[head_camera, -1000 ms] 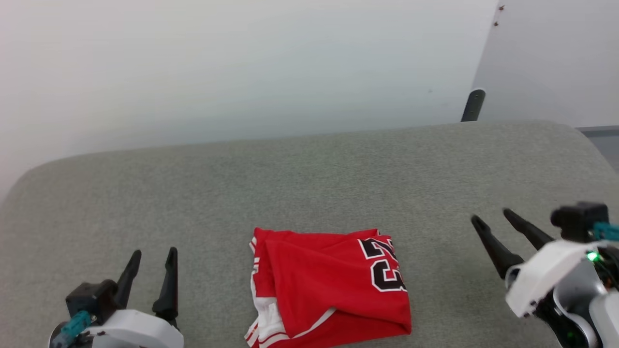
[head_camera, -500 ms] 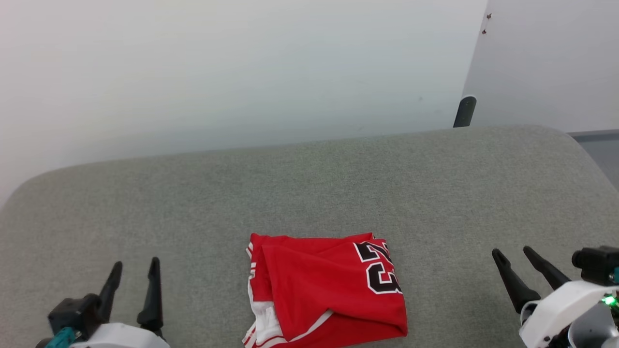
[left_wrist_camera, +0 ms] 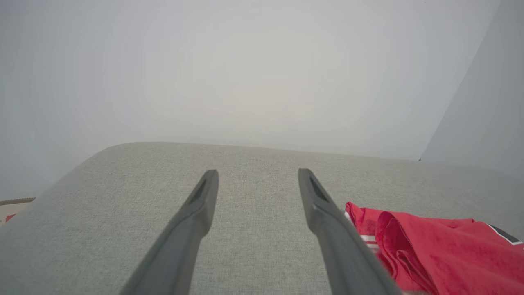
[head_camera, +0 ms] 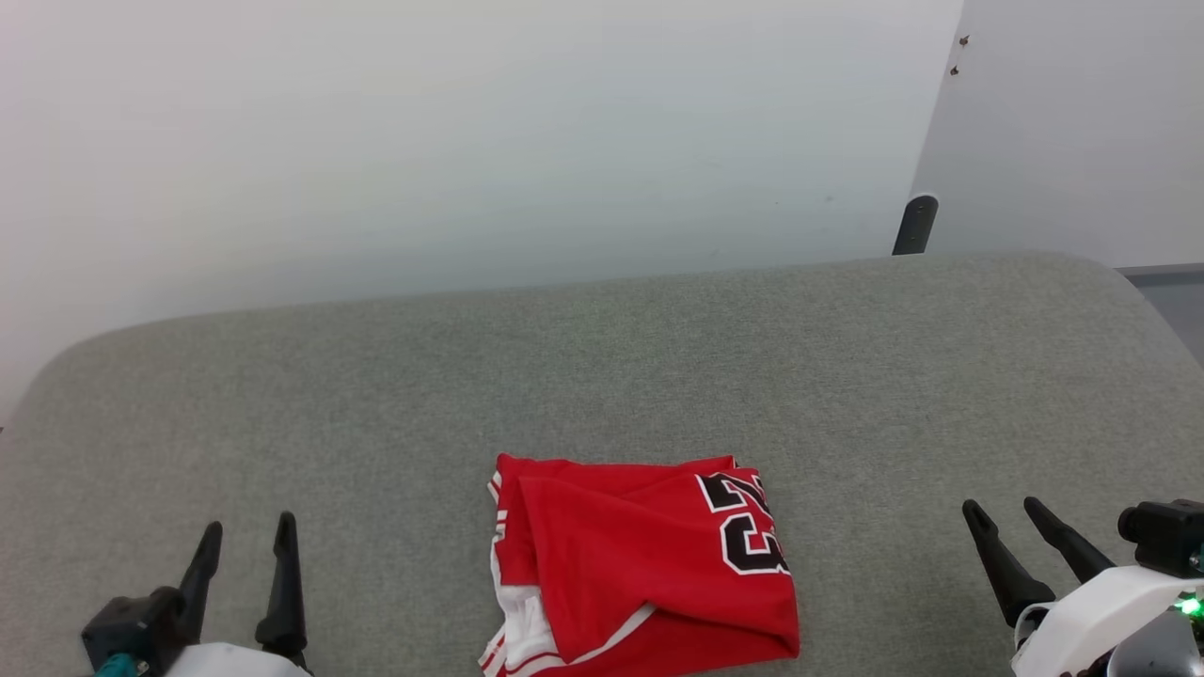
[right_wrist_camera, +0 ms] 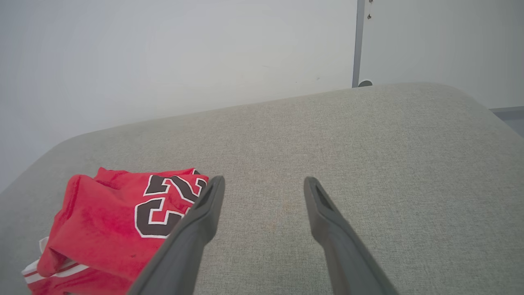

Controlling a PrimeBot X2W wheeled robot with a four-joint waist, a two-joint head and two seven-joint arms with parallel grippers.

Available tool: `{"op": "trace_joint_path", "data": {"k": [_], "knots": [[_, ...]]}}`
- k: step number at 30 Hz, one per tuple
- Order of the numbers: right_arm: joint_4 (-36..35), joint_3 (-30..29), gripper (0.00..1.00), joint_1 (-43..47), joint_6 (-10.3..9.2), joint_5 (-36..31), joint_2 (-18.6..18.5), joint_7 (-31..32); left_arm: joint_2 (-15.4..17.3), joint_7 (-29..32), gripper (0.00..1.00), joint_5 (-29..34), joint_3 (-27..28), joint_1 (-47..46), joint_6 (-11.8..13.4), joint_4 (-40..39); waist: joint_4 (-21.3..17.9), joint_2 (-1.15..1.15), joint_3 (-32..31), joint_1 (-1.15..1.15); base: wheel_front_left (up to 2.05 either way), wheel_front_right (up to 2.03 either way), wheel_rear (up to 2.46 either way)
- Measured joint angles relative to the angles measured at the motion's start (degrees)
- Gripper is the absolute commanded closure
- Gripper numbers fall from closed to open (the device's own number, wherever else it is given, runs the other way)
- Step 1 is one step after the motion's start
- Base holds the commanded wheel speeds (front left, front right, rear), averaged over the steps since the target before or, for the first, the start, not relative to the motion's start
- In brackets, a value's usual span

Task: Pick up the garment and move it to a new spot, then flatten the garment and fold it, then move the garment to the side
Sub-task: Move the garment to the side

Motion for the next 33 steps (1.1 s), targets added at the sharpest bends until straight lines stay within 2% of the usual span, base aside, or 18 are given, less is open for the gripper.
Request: {"op": "trace_joint_path", "data": {"k": [13,24,33], "knots": [[-0.31,1.69,0.0,-0.21,0.0,-0.11,0.48,2.77,-0.14,0.38,0.0,0.96,-0.97,-0.25,-0.32,-0.07,2.15,0.0,0.14,0.0,0.0,0.0,0.0],[0.46,5.23,0.0,-2.9,0.0,1.02,0.89,7.55,0.54,1.99,0.0,1.44,-2.27,-1.68,-0.15,-1.93,7.49,0.0,1.48,0.0,0.0,0.0,0.0],[2.54,5.22,0.0,-5.16,0.0,1.29,1.03,13.91,-0.13,2.47,0.0,1.77,-3.91,-3.75,-0.16,-3.12,11.8,0.0,5.19,0.0,0.0,0.0,0.0]]}}
